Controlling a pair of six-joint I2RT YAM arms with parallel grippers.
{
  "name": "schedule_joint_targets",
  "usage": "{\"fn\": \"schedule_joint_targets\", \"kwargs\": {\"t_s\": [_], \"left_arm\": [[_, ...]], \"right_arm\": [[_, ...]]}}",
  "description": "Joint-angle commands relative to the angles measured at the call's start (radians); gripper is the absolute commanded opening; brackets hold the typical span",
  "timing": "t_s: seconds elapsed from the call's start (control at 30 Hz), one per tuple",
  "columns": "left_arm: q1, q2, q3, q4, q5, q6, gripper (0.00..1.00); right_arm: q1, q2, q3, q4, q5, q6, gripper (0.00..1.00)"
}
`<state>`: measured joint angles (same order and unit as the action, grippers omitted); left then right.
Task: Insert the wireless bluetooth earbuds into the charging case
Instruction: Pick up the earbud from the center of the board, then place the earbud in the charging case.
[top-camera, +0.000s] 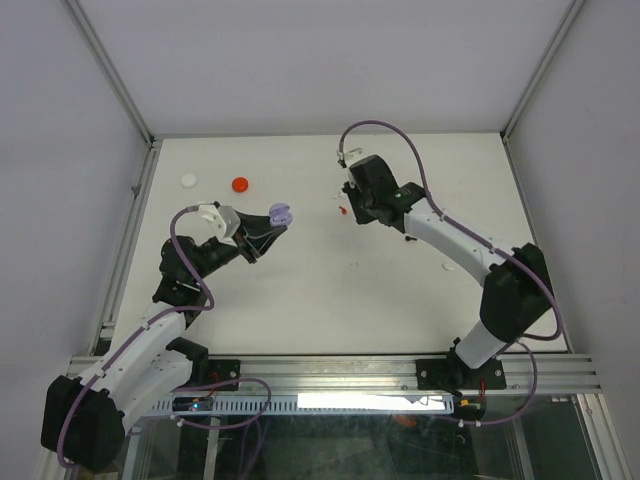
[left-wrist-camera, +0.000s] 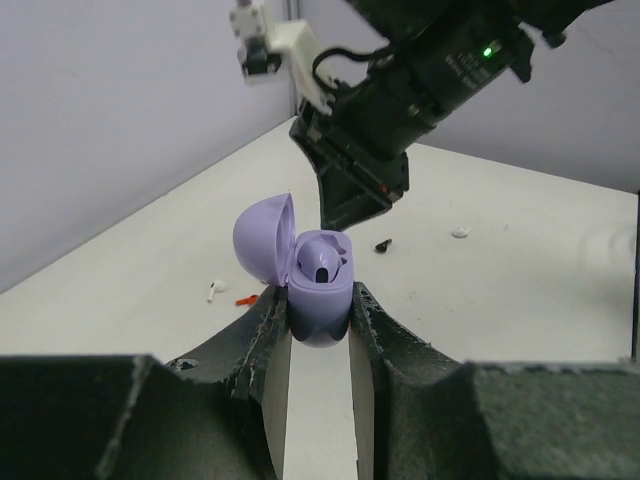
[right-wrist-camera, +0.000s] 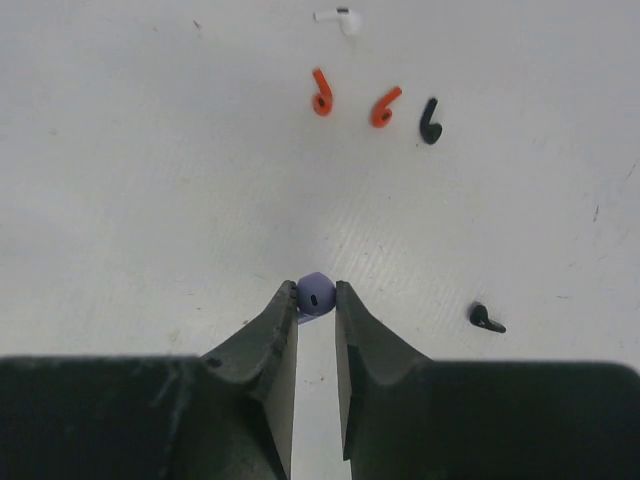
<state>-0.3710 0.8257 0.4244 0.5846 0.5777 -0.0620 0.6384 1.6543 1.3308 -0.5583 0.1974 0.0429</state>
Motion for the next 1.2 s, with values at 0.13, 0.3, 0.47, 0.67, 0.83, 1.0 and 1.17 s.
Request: {"fn": "schedule_joint_targets", "kwargs": {"t_s": [0.13, 0.3, 0.47, 0.67, 0.83, 1.0, 1.17], "left_arm": [[0.009, 0.013, 0.045, 0.069, 0.079, -0.013, 0.0], [0.008, 0.021, 0.048, 0.078, 0.108, -0.017, 0.0], [0.008, 0.026, 0.047, 0.087, 0.125, -0.027, 0.0], [0.009, 0.038, 0.047, 0.11, 0.152, -0.05, 0.0], [0.008, 0.048, 0.053, 0.121, 0.178, -0.075, 0.0], [0.009, 0.054, 0.051, 0.139, 0.196, -0.091, 0.0], [0.009, 0.057, 0.05, 0.152, 0.211, -0.097, 0.0]], "right_arm": [[0.111, -0.23, 0.005, 0.121, 0.104, -0.108, 0.15], [0.21, -0.329, -0.005, 0.186, 0.119, -0.173, 0.15], [0.303, -0.406, -0.042, 0.279, 0.124, -0.247, 0.15], [0.402, -0.467, -0.114, 0.432, 0.107, -0.332, 0.15], [0.465, -0.49, -0.162, 0.542, 0.096, -0.403, 0.15], [0.504, -0.479, -0.19, 0.611, 0.079, -0.443, 0.15], [0.522, -0.459, -0.205, 0.659, 0.079, -0.468, 0.15]]}}
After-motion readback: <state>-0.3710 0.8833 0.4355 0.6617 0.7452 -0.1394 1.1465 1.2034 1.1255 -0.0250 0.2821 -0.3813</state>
